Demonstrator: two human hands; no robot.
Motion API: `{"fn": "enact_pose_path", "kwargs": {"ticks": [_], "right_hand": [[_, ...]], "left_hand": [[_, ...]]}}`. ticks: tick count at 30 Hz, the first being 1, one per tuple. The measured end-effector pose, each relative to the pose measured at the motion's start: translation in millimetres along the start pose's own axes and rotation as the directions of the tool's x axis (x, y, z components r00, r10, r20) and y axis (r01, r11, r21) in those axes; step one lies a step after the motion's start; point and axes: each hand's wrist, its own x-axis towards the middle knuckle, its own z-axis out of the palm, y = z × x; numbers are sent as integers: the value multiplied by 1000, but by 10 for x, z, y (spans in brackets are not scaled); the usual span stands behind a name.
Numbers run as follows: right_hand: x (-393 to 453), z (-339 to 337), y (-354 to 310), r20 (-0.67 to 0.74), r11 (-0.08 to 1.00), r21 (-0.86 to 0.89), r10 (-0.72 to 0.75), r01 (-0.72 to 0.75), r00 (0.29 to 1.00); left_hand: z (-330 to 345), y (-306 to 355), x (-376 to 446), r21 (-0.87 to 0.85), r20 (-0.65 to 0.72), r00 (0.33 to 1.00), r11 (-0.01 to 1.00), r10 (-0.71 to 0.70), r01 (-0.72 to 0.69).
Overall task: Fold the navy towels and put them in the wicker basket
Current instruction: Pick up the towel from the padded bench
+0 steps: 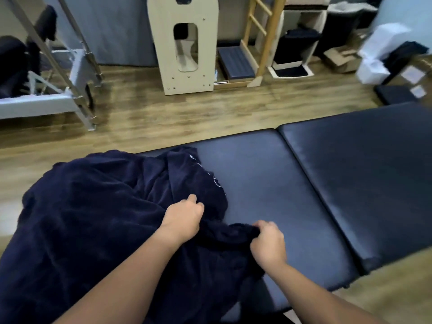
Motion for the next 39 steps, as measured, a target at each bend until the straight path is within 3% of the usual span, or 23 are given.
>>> {"fn": "enact_pose_path", "kwargs": {"ticks": [4,6,11,16,21,25,29,33,39], "right_hand": [[70,-365,376,-322,990,-54,108,-133,941],[79,-458,552,-331,985,-62,130,-160,934],[-70,-318,637,-27,983,-182,32,-36,999],[-143,-66,538,170,992,-74,117,-106,978],[-161,-8,483,271,988,-112,133,-105,953],[-149,-199,555,41,977,-138,168,-161,985],[-72,-525,866,-205,968,-24,238,-248,949],[-30,-858,1259,-272,968,-36,230,-248,935],[37,-1341,2072,-308,962,92,273,-257,911]], "left_hand": [[30,35,300,43,-252,952,985,172,-167],[-26,104,454,104,-229,946,972,231,-212],[-137,307,703,246,-54,979,953,194,-175],[-264,393,761,291,-24,981,940,192,-177],[-528,460,744,66,-110,979,984,172,-165],[-710,597,778,-172,-201,975,976,96,-131],[-662,876,868,-371,-169,986,927,-6,-58],[-557,1395,927,-529,-91,995,845,30,-73],[-600,2468,1084,-668,-179,980,719,91,-188]]}}
